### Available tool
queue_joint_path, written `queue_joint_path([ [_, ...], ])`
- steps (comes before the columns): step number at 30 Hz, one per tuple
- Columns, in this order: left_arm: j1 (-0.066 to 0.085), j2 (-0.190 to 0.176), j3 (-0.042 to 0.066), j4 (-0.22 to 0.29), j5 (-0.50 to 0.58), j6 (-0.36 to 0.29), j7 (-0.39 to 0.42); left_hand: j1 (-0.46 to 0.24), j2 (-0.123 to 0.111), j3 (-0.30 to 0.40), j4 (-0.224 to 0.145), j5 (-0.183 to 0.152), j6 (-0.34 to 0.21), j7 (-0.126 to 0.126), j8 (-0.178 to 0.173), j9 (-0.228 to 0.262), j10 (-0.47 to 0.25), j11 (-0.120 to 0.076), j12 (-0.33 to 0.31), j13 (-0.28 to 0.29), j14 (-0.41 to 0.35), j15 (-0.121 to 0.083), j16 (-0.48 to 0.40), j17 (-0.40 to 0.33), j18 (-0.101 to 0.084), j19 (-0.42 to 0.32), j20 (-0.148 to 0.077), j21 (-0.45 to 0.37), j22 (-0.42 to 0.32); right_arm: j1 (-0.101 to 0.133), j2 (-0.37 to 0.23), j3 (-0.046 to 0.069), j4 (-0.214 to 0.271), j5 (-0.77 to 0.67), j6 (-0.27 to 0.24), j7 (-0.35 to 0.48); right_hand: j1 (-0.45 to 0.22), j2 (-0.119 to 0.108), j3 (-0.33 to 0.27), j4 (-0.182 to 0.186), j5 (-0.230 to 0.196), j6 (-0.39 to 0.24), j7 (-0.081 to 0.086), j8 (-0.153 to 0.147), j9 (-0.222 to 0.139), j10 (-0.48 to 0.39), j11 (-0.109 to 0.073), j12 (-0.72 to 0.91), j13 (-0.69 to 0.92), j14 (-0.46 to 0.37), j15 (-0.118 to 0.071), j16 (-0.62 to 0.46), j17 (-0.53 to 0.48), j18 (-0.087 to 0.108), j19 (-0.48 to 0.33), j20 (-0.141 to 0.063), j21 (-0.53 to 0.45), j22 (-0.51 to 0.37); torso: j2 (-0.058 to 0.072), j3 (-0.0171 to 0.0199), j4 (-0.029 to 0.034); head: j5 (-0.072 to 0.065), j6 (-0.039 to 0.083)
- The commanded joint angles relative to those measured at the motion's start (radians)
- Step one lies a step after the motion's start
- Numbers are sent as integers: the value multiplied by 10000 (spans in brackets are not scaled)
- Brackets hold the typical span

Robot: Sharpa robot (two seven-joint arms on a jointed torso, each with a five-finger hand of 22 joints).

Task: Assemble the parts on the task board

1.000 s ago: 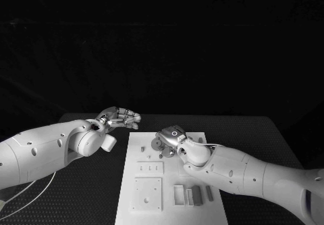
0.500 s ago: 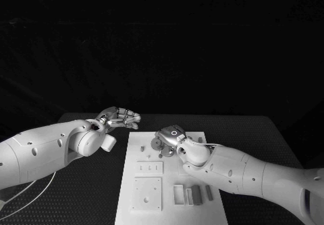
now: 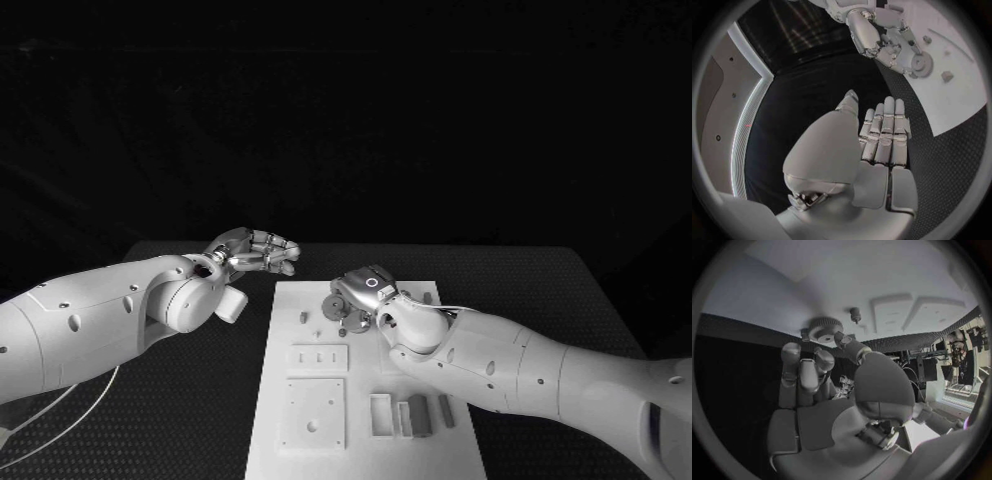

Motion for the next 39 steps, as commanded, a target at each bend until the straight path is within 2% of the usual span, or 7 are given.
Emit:
queue_joint_path([
  [1,2,6,7,5,-18,156,79,-104,12,-29,1,-58,14,304,-54,17,56,22,-50,-17,86,15,-47,12,-84,14,-43,-40,-13,-6,-10,8,-13,28,-104,-33,-36,-22,9,70,0,-28,29,-15,-10,23,57,-43,-9,19,25,-48,3,480,20,-70,-59,59,-1,0,-5,19,-5],
  [6,2,4,7,-9,-18,164,81,-104,11,-30,0,-58,13,302,-55,18,55,22,-52,-17,86,15,-50,14,-84,14,-43,-42,-13,-5,-59,107,84,133,-114,21,-31,-19,10,78,0,-9,33,-4,-7,24,61,-42,-11,17,28,-51,-4,480,22,-73,-61,61,-4,1,-11,14,11],
  [12,2,-1,7,-4,-18,135,69,-106,11,-31,1,-58,13,301,-56,19,55,23,-54,-18,86,16,-53,17,-84,14,-42,-45,-13,-2,30,132,-54,1101,1218,567,-17,136,-18,96,-2,116,40,68,12,8,69,-32,-16,16,38,-55,3,480,10,-77,-73,76,-5,-9,-17,-28,37],
  [19,2,3,7,-7,-18,141,63,-112,9,-33,4,-58,12,302,-58,20,54,25,-58,-19,86,16,-56,20,-85,15,-41,-47,-13,-3,65,132,-218,1275,1238,593,-105,171,-96,135,-1,-67,57,-33,-45,-59,86,-34,-16,-73,53,-94,-78,480,-51,-50,-108,91,3,3,-6,-26,18],
  [23,2,7,7,-11,-18,147,60,-114,10,-33,5,-58,11,303,-59,21,53,25,-59,-20,87,17,-59,22,-86,15,-41,-48,-13,-2,72,132,-249,1489,1476,604,-134,168,-121,151,-2,-91,64,-45,-55,-71,92,-30,-14,-91,59,-98,-96,480,-58,-44,-111,97,-3,-12,4,-36,12],
  [33,2,7,7,-21,-18,130,60,-122,9,-35,6,-58,4,311,-66,21,46,29,-67,-22,88,17,-64,27,-86,17,-41,-52,-12,-2,52,132,-254,1506,1117,543,-200,138,-171,205,-2,-235,75,-118,-100,-132,102,-19,-6,-153,68,-114,-141,480,-86,-29,-128,112,-6,-5,4,-18,1],
  [39,2,-11,7,-19,-18,115,67,-125,8,-35,5,-58,-2,316,-71,21,40,32,-73,-25,88,17,-68,31,-85,18,-41,-55,-12,-1,-76,136,-74,1500,459,544,-203,124,-173,221,-1,-276,82,-138,-111,-142,108,-13,-4,-151,72,-112,-123,480,-87,-28,-131,116,-7,-6,-2,-9,18],
])
